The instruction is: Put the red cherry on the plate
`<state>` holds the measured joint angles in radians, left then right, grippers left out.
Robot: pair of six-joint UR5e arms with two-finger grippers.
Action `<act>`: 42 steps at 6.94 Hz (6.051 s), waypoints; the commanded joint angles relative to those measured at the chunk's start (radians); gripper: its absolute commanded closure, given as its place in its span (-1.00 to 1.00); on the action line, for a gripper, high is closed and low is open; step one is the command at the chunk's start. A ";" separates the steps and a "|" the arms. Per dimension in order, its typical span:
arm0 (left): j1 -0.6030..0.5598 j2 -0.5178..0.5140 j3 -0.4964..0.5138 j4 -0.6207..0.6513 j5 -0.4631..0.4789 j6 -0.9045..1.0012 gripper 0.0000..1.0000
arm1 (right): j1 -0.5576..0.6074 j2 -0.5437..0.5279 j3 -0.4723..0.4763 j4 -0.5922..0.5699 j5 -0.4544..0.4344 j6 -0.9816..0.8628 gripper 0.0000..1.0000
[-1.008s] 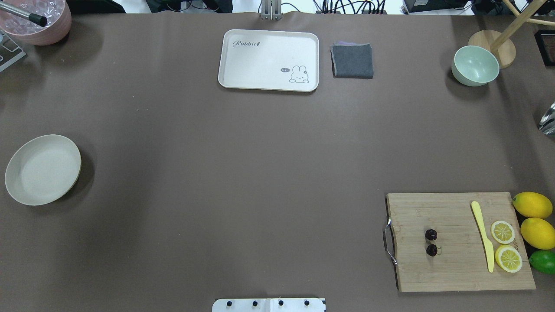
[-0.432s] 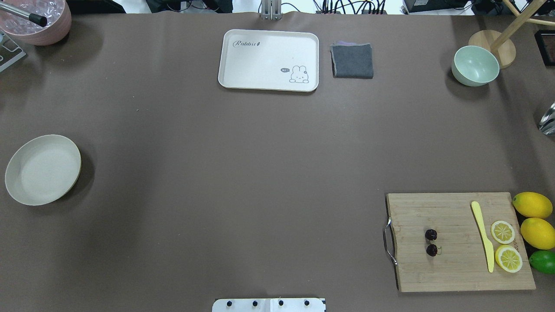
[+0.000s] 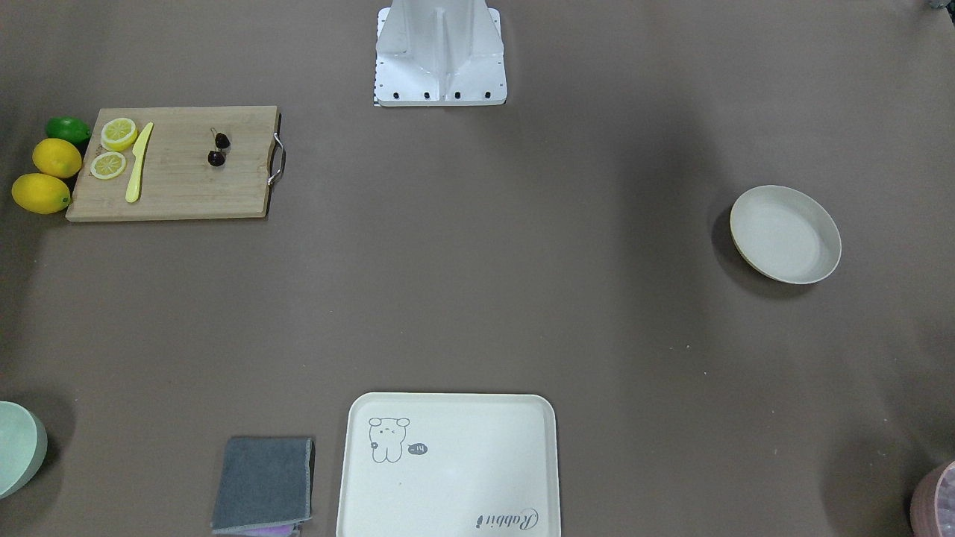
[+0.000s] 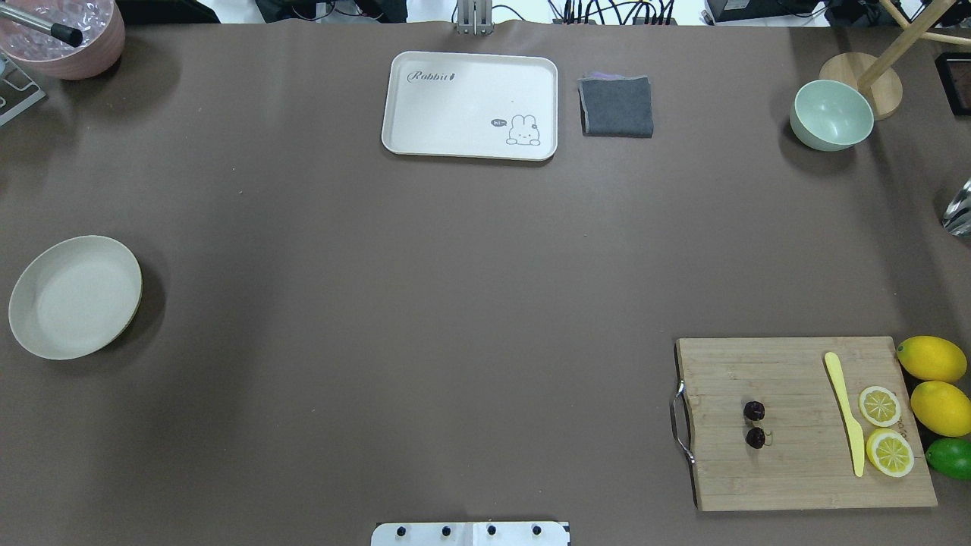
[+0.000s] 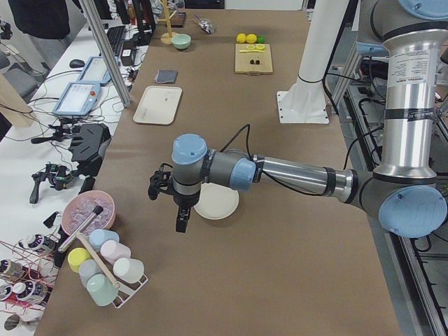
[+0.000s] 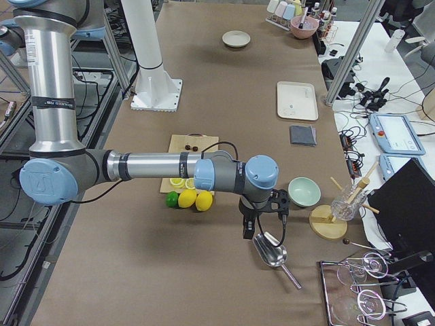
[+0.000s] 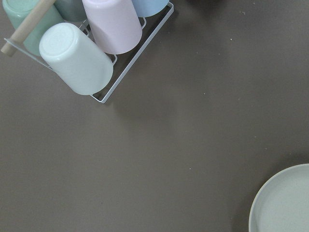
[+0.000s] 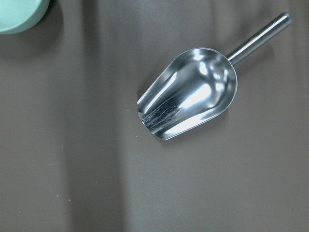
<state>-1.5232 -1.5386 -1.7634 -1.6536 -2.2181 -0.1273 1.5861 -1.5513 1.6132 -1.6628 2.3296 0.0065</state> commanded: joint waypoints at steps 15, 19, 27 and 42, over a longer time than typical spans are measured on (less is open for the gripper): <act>0.005 -0.002 -0.007 -0.012 -0.056 0.000 -0.96 | 0.000 0.013 0.001 0.000 -0.003 0.003 -1.00; 0.156 -0.038 0.195 -0.404 -0.127 -0.148 -0.96 | 0.000 0.019 0.022 0.002 -0.001 0.052 -1.00; 0.416 -0.012 0.472 -0.927 -0.121 -0.486 0.11 | -0.002 0.030 0.024 0.002 0.000 0.053 -1.00; 0.853 -0.490 0.072 -0.563 0.240 -1.485 1.00 | -0.002 0.028 0.051 0.002 0.000 0.050 -1.00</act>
<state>-0.7893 -1.9752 -1.6276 -2.3251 -2.1121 -1.5558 1.5846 -1.5233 1.6654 -1.6617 2.3313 0.0573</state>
